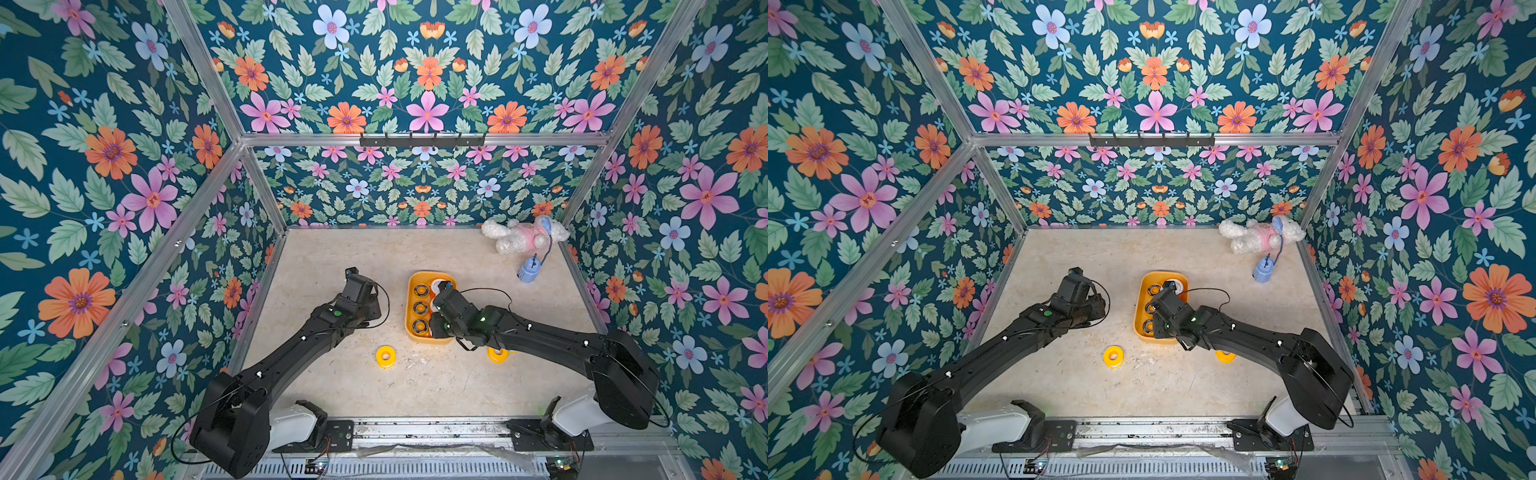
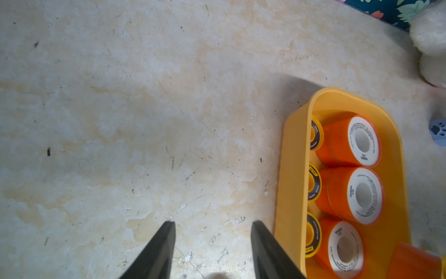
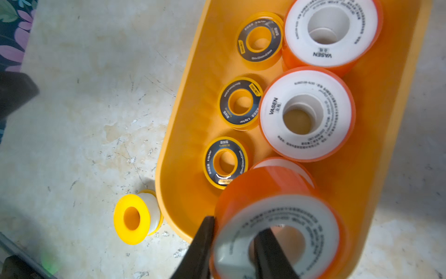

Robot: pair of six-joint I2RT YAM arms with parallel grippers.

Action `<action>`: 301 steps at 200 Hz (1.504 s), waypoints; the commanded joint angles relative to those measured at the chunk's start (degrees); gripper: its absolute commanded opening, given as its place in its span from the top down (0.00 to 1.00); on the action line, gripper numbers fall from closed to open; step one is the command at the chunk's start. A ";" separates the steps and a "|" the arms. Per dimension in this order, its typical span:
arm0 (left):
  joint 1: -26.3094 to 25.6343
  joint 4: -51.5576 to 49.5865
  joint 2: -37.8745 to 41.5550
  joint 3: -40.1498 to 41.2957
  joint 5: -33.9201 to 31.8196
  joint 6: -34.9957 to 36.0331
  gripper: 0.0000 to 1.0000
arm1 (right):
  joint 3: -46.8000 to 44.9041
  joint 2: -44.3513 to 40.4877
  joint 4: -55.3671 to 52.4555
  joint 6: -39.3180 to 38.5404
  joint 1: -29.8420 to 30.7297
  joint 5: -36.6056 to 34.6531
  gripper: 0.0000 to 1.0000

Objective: Put the sealing tape into the storage box
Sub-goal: Place the sealing tape in the storage box.

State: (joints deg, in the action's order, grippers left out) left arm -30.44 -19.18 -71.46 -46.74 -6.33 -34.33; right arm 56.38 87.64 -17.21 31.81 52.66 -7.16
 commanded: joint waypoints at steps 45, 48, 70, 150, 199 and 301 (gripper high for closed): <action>0.03 0.93 -0.24 -0.13 -0.19 -0.04 0.44 | 1.61 2.85 -3.59 0.14 -0.02 -2.59 0.75; 0.03 0.96 -0.19 -0.11 -0.19 -0.04 0.44 | 1.60 3.00 -3.73 0.14 -0.02 -2.64 0.75; 0.03 0.93 -0.18 0.04 -0.25 -0.04 0.44 | 1.95 3.92 -4.71 0.18 -0.02 -3.03 0.75; 0.03 0.80 -0.08 0.16 -0.44 0.04 0.44 | 2.34 5.79 -5.72 0.35 -0.06 -3.10 0.70; 0.03 0.64 0.01 0.33 -0.61 -0.04 0.43 | 2.59 5.97 -6.31 0.57 -0.02 -3.73 0.60; 0.03 0.31 0.27 0.31 -0.80 0.05 0.43 | 3.40 5.53 -8.47 1.41 -0.04 -5.63 0.59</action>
State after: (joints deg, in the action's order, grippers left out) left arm -30.44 -19.07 -71.50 -46.41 -6.37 -34.33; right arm 58.98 93.43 -23.18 32.14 52.62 -10.39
